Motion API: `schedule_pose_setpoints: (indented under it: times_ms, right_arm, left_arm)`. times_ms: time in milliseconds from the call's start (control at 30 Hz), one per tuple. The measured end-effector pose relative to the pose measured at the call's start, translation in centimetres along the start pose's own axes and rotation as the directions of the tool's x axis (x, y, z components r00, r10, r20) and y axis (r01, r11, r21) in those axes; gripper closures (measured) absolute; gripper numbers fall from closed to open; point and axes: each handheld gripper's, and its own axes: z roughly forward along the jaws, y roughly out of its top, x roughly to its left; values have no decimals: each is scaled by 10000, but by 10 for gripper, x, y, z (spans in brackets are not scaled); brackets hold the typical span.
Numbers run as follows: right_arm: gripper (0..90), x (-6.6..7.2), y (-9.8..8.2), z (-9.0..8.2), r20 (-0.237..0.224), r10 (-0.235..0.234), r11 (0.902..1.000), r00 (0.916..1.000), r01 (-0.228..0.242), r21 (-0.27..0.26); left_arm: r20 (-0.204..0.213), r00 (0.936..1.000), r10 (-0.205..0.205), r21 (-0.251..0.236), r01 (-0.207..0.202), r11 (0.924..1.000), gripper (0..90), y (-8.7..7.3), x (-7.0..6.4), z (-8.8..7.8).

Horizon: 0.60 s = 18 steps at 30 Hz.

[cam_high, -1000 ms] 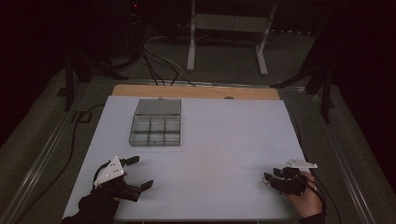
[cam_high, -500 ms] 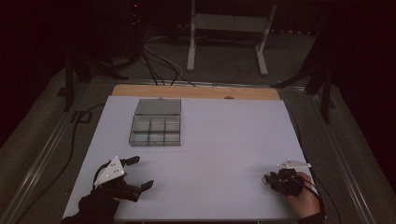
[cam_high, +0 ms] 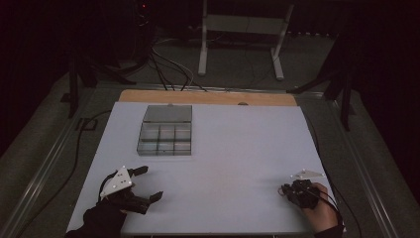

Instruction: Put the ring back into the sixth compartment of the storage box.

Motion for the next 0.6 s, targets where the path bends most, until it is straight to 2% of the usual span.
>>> schedule_pose_setpoints:
  times_ms: [200, 600]
  right_arm:
    - [850, -2, 1, 1, -178, 270, 9996, 9995, -268, 92]
    - [866, 0, 2, 1, 10, 365, 9992, 9993, -365, 143]
  left_arm:
    - [-32, 10000, 13, 11, -13, 10000, 7, 0, 0, 0]
    - [-40, 10000, 20, 28, -20, 10000, 7, 0, 0, 0]
